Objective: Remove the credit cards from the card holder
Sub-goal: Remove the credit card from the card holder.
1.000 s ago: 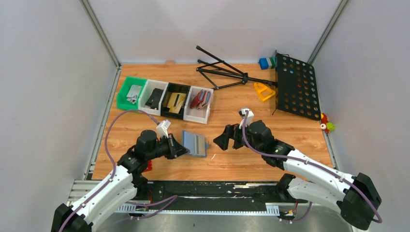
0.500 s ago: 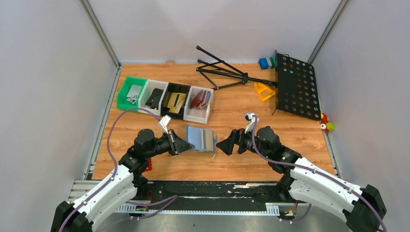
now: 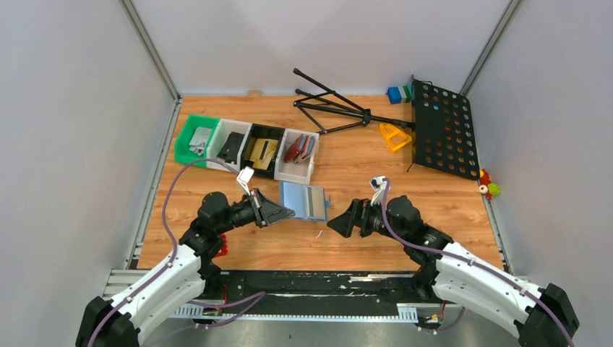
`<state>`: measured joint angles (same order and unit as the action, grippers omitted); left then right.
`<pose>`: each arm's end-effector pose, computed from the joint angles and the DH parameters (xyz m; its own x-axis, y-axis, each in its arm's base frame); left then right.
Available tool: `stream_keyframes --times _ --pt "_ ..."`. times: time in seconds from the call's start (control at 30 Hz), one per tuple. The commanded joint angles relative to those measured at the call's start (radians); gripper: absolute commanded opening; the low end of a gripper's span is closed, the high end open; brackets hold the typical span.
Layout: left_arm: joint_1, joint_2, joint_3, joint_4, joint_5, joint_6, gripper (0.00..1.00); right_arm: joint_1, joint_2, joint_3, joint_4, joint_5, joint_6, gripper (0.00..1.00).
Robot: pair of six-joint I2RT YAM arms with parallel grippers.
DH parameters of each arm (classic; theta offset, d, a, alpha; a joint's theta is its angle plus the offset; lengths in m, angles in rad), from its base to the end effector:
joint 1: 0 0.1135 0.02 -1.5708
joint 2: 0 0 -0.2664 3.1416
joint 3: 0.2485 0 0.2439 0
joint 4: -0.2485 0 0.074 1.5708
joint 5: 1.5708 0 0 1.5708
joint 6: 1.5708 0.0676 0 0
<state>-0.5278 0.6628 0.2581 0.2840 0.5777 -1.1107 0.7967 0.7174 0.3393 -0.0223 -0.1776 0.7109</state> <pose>0.1374 -0.1229 0.2238 -0.8439 -0.3769 -0.3819 0.3021 0.2545 -0.9187 0.1247 0.1446 0.2023 -0.7399 0.1619 -0.6529 -0.4417 0.6151 0.6531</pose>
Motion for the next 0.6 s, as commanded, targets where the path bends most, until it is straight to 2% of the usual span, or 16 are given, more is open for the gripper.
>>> stream_keyframes --times 0.0,0.57 --pt "0.002 0.014 -0.001 0.158 0.037 -0.054 0.0 -0.023 -0.018 -0.012 0.108 -0.051 0.051 1.0" --pt "0.002 0.034 -0.026 0.28 0.062 -0.122 0.0 -0.076 -0.036 -0.054 0.225 -0.129 0.124 1.0"
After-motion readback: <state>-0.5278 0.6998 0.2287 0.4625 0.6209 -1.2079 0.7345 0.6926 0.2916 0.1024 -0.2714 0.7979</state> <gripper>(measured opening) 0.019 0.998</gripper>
